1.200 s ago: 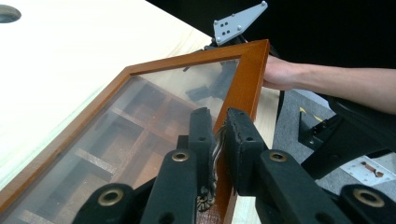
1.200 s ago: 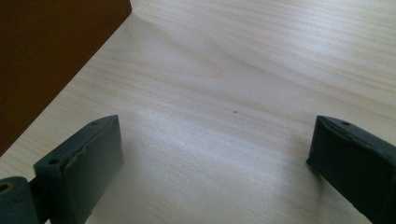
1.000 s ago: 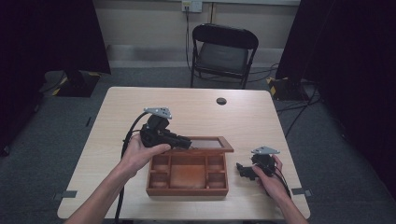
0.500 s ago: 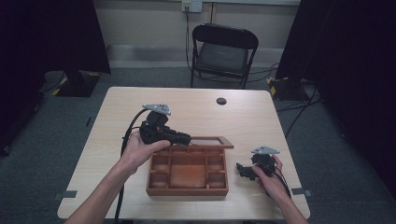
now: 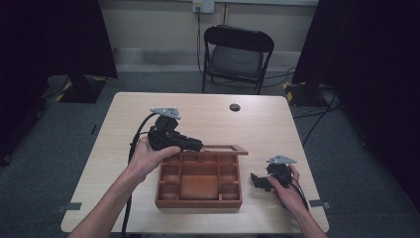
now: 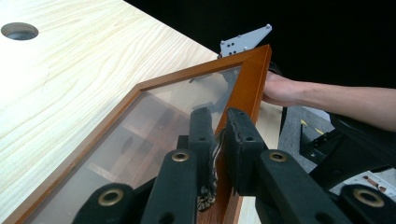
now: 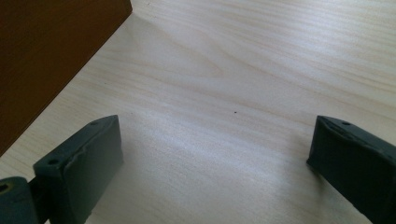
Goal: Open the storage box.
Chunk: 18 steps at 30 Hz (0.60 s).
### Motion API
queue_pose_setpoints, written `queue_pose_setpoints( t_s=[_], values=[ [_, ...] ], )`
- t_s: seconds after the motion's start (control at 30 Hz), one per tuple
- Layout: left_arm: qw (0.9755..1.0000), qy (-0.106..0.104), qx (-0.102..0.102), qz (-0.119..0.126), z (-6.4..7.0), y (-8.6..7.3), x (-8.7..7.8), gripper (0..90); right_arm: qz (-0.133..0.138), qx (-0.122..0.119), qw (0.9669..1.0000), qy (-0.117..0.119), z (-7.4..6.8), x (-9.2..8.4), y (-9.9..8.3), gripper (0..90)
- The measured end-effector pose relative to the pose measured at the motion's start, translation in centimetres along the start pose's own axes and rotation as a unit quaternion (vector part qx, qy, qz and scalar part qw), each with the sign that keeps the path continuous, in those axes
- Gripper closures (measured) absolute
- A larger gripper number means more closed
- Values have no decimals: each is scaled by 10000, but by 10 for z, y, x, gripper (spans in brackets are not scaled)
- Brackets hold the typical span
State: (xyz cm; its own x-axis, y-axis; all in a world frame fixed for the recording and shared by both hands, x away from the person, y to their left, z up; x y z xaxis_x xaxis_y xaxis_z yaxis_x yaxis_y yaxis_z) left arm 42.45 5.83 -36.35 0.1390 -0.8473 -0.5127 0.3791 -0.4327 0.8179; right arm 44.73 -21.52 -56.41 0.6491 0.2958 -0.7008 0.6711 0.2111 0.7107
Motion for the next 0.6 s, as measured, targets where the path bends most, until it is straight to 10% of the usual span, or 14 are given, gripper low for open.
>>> queue_pose_setpoints(
  t_s=[0.6],
  values=[
    [9999,120,77,-32,-4,7,-2,817,0,-1,10000,1,0,0,0,20]
  ],
)
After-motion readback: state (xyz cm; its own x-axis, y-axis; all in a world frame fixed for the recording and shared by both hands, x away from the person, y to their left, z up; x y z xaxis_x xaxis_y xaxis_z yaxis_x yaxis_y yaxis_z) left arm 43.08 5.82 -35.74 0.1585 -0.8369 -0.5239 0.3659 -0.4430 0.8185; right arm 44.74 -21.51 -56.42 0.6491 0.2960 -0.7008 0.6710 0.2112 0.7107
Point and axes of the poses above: each handheld gripper's, and its own axes: x roughly forward along the jaws, y roughly out of its top, z roughly to its right, the point moved 9 cm from there along x, roughly forward along the jaws, and after that the axes turned 6 degrees about x, right-handed, at the moved point
